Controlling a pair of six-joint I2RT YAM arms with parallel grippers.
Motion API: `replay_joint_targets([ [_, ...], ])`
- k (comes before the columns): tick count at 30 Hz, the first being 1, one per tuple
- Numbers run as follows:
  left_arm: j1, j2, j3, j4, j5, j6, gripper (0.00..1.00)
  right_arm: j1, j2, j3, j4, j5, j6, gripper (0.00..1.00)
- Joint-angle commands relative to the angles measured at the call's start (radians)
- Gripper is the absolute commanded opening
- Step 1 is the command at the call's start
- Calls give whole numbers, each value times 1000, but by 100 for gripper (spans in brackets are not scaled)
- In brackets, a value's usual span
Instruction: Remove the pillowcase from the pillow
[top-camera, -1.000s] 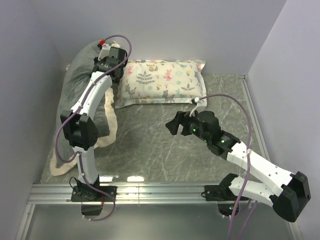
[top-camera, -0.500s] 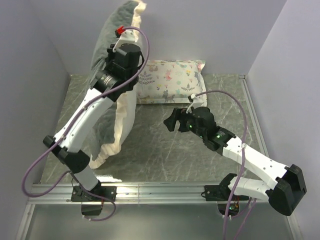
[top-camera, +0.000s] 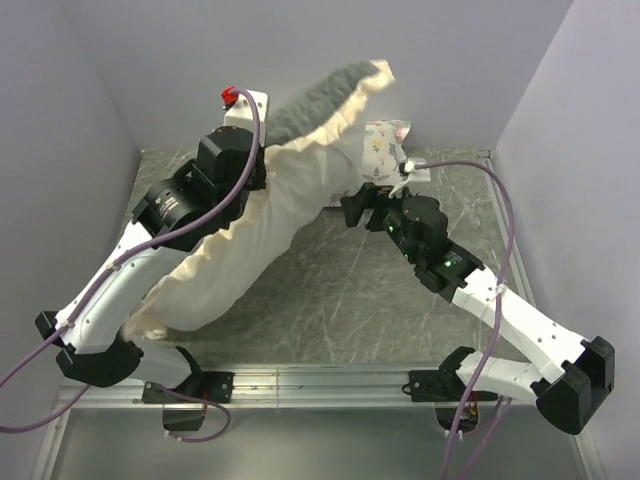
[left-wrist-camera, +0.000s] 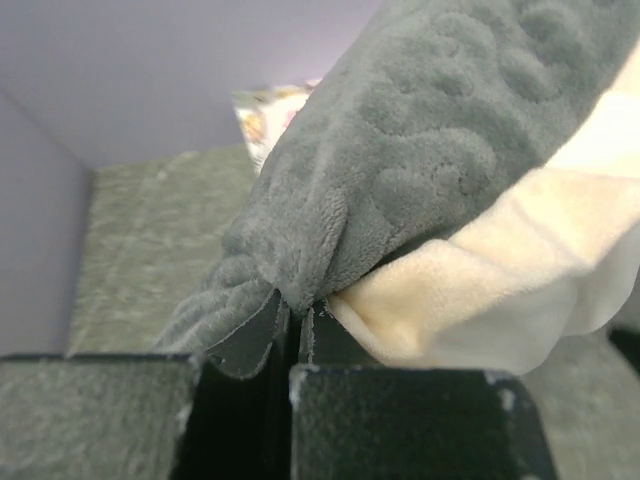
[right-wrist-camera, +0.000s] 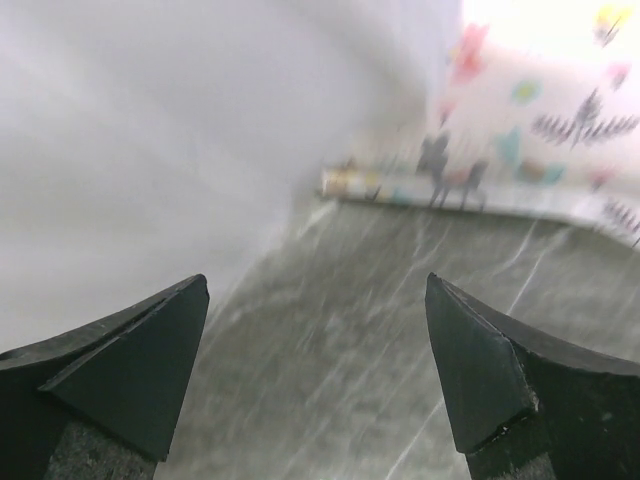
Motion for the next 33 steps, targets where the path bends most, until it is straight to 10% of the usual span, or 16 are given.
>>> replay_joint_targets([
  [1,-2,-79,1,124,138,-72,1,-47,-4,44,130,25,-62,96],
  [9,-3,-140,-59,130,292,-116,0,-53,97,36,144,142,-84,88],
  [12,-3,-145,-61,117,298,-121,0,-54,91,8,146,201,-58,65],
  [13,-3,-144,-59,113,296,-124,1,-54,86,2,131,216,-50,39],
  [17,-3,-153,-51,104,272,-124,0,-50,51,8,72,282,-39,0],
  [27,40,-96,84,-8,190,-126,1,57,-113,76,-155,212,-76,0],
  [33,41,-134,67,11,246,-142,1,59,-98,-62,34,83,-103,50],
])
